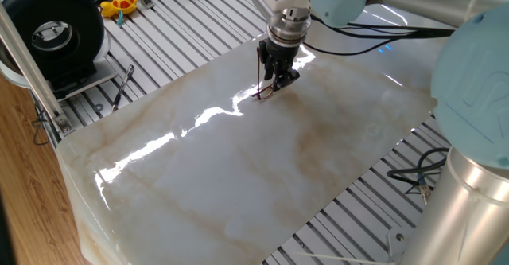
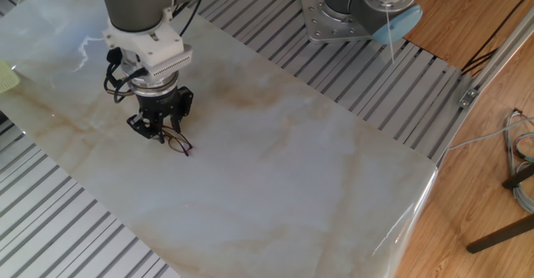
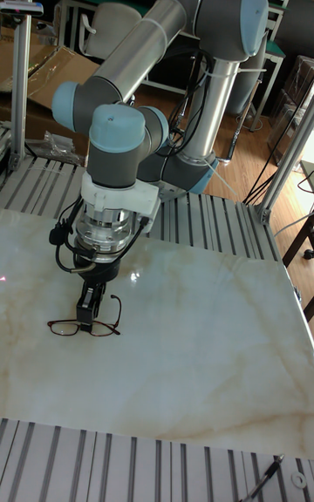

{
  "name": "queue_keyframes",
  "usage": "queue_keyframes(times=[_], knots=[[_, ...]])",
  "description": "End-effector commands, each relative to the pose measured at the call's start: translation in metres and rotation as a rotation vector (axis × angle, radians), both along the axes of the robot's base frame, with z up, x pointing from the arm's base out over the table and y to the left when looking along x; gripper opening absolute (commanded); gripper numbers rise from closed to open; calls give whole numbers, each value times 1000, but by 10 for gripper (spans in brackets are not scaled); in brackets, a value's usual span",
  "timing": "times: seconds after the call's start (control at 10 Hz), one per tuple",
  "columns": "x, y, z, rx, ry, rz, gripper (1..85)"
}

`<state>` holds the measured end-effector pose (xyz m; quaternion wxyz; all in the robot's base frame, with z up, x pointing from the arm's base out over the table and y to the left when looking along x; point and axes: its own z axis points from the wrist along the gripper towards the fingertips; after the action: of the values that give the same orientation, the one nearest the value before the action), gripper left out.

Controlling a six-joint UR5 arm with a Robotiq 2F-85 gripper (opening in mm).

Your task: Unfold the leg of the glasses (with one hand)

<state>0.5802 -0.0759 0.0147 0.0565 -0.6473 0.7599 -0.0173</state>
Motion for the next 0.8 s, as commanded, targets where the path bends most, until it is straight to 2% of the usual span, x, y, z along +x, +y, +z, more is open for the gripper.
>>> queue_keyframes(times=[0.0, 0.3, 0.5, 0.7], knots=[[0, 0, -1, 10, -4, -8, 390], [-1, 1, -1, 15, -1, -9, 367], [-2, -1, 0, 14, 0, -17, 270], [-2, 0, 2, 18, -1, -23, 113]])
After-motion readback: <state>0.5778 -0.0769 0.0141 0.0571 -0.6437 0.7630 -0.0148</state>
